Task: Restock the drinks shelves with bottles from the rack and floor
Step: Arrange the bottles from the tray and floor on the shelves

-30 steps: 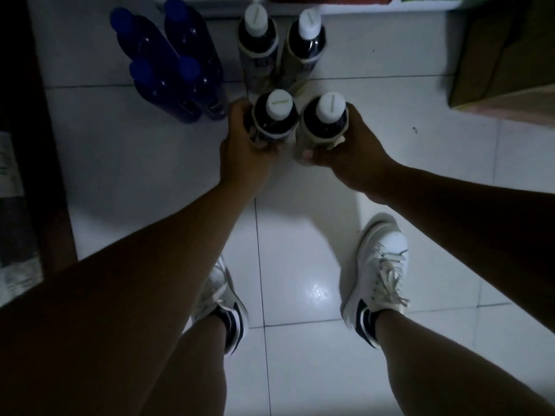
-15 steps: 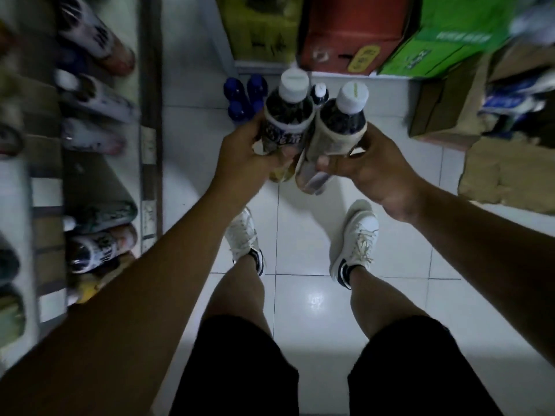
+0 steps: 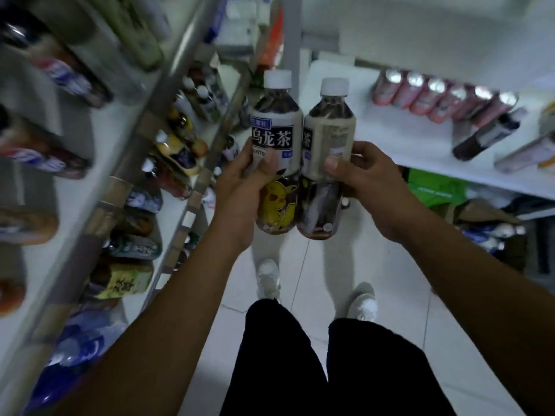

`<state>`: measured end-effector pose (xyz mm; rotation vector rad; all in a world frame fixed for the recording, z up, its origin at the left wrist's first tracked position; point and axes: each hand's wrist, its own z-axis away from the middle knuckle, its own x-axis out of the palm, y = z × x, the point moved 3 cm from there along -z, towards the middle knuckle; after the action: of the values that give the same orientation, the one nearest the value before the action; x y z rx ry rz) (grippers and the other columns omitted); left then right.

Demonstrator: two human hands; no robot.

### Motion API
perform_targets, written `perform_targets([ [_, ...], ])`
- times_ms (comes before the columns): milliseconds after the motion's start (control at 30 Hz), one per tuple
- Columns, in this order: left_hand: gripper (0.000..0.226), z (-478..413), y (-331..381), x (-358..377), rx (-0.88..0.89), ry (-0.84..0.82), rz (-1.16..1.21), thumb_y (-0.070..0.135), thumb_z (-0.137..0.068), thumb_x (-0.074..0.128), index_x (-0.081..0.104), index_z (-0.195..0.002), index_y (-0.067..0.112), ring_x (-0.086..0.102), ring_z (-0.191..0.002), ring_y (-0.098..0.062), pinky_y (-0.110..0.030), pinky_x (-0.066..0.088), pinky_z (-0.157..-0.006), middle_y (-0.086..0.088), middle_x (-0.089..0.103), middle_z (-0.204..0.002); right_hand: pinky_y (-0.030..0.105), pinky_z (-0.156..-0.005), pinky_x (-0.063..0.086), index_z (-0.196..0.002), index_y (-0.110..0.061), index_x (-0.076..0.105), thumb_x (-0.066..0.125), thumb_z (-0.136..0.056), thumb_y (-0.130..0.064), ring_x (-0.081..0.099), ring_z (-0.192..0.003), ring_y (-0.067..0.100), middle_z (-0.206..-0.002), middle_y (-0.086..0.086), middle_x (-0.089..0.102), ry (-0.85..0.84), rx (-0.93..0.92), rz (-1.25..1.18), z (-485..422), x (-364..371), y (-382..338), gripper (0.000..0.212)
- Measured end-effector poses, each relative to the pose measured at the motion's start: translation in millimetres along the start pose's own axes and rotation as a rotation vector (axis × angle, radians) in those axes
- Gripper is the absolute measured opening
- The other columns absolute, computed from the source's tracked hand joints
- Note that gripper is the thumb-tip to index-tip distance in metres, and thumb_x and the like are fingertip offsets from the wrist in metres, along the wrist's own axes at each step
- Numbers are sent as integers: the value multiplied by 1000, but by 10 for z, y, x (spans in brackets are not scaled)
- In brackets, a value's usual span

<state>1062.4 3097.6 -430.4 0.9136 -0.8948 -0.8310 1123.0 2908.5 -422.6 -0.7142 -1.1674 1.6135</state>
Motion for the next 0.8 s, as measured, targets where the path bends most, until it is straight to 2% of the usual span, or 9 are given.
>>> perform_targets([
  [100,59,159,476,144,42,44,89,41,-79,78,60,-131,19,66,-112,-29,-50,53,-95,-8,69,-122,28,-69,58,-114,-19,59,74,-78,-41,75,-92,18,-101,-3,77,-84,-30,-62,72,114,-515,44],
  [200,60,251,932,234,121,82,155,41,-80,78,57,-134,25,67,-111,-30,-51,55,-88,-7,67,-127,43,-82,58,-114,-20,63,71,-84,-41,72,-102,25,-109,4,76,-164,-60,-95,111,246,-976,38],
  [333,69,275,1481,252,171,153,240,47,-76,74,54,-137,23,68,-109,-28,-51,55,-90,-6,69,-124,37,-93,53,-122,-19,66,67,-81,-52,68,-112,20,-118,3,73,-196,-117,-98,93,489,-1532,53],
  [400,67,260,1765,207,162,142,267,46,-76,69,55,-136,21,69,-108,-27,-48,57,-89,-7,70,-121,33,-89,56,-124,-17,67,62,-78,-60,68,-112,20,-120,5,72,-208,-115,-137,66,644,-1753,63],
  [467,63,241,2039,129,115,79,286,46,-77,67,58,-133,19,71,-103,-28,-44,60,-78,-10,71,-118,29,-78,59,-127,-18,66,54,-82,-61,69,-110,21,-121,6,72,-235,-66,-248,29,818,-1949,63],
  [567,44,202,2453,-51,86,-12,285,45,-72,67,73,-111,24,74,-92,-26,-40,61,-68,-7,75,-107,34,-75,60,-129,-19,63,42,-92,-59,70,-108,25,-123,9,70,-295,-15,-420,-41,1068,-2236,59],
  [633,35,135,2733,-161,106,-71,259,47,-75,65,77,-100,26,73,-97,-26,-41,60,-75,-6,74,-109,37,-72,60,-126,-16,65,46,-86,-62,73,-97,26,-116,11,72,-334,-14,-448,-103,1224,-2432,63],
  [733,51,19,3121,-251,158,-114,221,50,-81,61,66,-122,20,68,-108,-28,-47,56,-87,-9,70,-120,35,-62,59,-118,-11,67,64,-72,-56,74,-79,24,-98,11,75,-349,-18,-368,-187,1432,-2684,64],
  [800,60,-59,3303,-253,189,-123,217,51,-83,59,58,-132,15,66,-113,-29,-47,55,-90,-10,68,-124,35,-63,59,-125,-6,61,70,-69,-48,72,-80,24,-96,10,74,-351,-49,-345,-260,1534,-2827,70],
])
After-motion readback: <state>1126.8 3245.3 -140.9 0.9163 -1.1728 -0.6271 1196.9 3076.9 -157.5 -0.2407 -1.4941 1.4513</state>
